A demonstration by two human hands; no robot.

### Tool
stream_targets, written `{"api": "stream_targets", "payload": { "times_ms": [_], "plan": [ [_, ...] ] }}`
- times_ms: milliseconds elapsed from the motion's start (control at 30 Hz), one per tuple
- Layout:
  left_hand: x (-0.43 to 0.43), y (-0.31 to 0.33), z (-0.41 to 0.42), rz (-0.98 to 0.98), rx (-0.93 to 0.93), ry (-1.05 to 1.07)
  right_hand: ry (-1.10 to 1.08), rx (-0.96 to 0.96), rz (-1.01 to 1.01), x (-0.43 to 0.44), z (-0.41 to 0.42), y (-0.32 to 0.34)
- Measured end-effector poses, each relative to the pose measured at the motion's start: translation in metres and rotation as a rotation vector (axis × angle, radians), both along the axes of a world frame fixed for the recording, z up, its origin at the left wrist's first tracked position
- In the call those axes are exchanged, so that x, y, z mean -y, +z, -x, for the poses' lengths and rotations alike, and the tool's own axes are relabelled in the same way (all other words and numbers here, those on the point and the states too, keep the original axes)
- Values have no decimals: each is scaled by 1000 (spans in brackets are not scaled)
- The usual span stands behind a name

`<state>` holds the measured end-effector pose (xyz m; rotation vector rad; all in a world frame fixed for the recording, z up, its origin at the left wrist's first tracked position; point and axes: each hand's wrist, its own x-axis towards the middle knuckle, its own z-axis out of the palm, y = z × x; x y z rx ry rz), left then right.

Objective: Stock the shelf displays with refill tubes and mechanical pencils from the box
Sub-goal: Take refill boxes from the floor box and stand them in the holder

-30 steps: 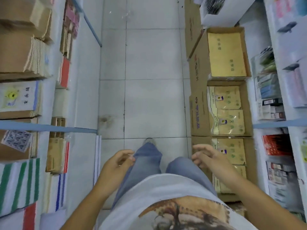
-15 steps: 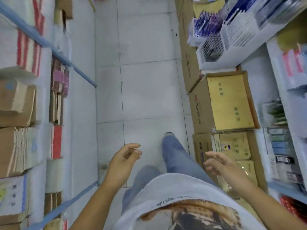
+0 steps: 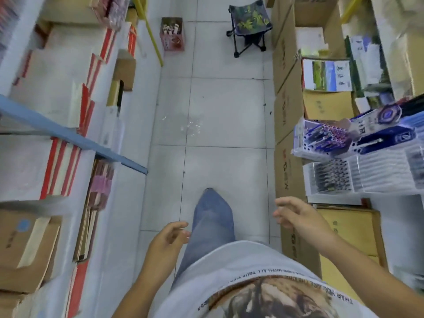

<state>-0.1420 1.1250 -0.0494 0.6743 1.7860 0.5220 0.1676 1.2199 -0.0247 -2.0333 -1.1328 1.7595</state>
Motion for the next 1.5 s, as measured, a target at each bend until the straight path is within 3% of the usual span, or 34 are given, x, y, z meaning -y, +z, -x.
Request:
{"api": "stream_targets", "payload": {
  "times_ms": [233, 400, 667, 900, 1067, 1300, 1500],
  "plan": [
    [-237, 25, 26, -64, -3, -150, -169, -6, -8, -156, 15, 23],
    [-389, 15, 21, -110, 12, -170, -285, 49, 17, -268, 0, 2],
    [-556, 24, -4, -78, 28, 4, -37, 6, 20, -514, -8, -2],
    [-663, 22, 23, -60, 4, 171, 173, 3, -33, -712, 42, 18],
    [-761, -3, 60, -55, -5, 165, 183, -1, -44, -814, 87, 10],
    [-918, 9, 90, -95, 23, 60, 184, 24, -17, -928, 107, 16],
    [-1036, 0, 96, -128, 22, 181, 223, 30, 49, -1047, 112, 4]
  ]
}}
